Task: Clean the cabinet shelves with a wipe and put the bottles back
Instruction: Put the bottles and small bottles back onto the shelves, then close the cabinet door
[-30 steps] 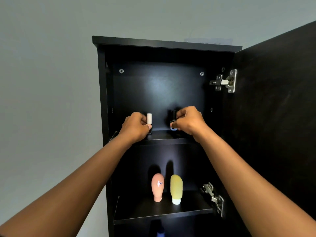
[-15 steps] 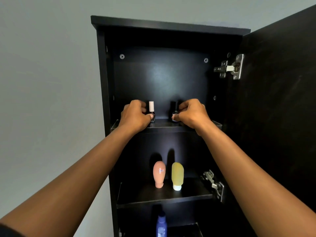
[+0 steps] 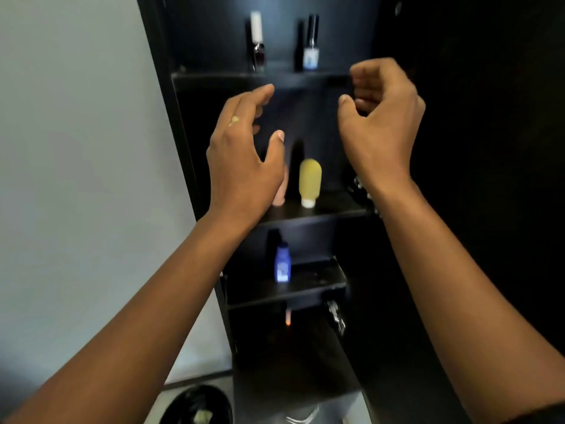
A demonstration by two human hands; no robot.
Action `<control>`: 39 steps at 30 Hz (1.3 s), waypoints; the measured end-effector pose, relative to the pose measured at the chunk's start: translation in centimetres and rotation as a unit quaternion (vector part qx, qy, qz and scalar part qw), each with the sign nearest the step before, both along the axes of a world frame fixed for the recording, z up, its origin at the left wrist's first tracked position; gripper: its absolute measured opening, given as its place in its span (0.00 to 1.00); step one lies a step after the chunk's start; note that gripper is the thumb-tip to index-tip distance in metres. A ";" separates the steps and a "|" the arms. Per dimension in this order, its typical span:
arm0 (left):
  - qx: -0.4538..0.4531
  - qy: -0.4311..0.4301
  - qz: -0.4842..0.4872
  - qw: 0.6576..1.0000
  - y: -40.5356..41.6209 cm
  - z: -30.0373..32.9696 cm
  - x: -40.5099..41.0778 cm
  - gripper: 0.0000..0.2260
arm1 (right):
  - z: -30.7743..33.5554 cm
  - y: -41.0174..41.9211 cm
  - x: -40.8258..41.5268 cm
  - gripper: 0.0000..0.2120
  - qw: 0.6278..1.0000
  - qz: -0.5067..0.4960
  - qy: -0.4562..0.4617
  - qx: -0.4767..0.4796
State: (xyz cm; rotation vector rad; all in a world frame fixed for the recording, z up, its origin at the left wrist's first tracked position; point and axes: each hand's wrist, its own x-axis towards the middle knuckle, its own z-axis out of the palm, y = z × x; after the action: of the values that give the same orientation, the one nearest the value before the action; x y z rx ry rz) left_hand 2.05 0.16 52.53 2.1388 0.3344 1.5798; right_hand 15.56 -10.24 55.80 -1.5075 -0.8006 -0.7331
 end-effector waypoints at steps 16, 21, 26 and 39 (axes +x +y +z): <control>-0.347 0.198 -0.187 0.898 -9.3 -27.6 -4.3 0.19 | -27.8 -9.6 -9.1 0.13 0.926 0.051 0.314 -0.205; -0.413 0.274 -0.199 0.845 -13.0 -32.3 -5.7 0.20 | -33.7 -14.3 -10.5 0.12 0.856 0.052 0.432 -0.278; -0.446 0.300 -0.206 0.818 -17.5 -32.9 -5.5 0.18 | -35.9 -18.7 -11.6 0.12 0.819 0.048 0.462 -0.335; -0.396 0.224 -0.255 0.853 -28.6 -25.3 -2.7 0.23 | -28.5 -32.3 -11.3 0.08 0.822 0.019 0.411 -0.395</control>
State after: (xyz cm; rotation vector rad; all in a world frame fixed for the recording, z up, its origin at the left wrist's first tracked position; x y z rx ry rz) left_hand -0.67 -28.41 27.27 1.6807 0.4233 0.4794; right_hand 4.27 -42.53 27.29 -2.2792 -0.4451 0.3945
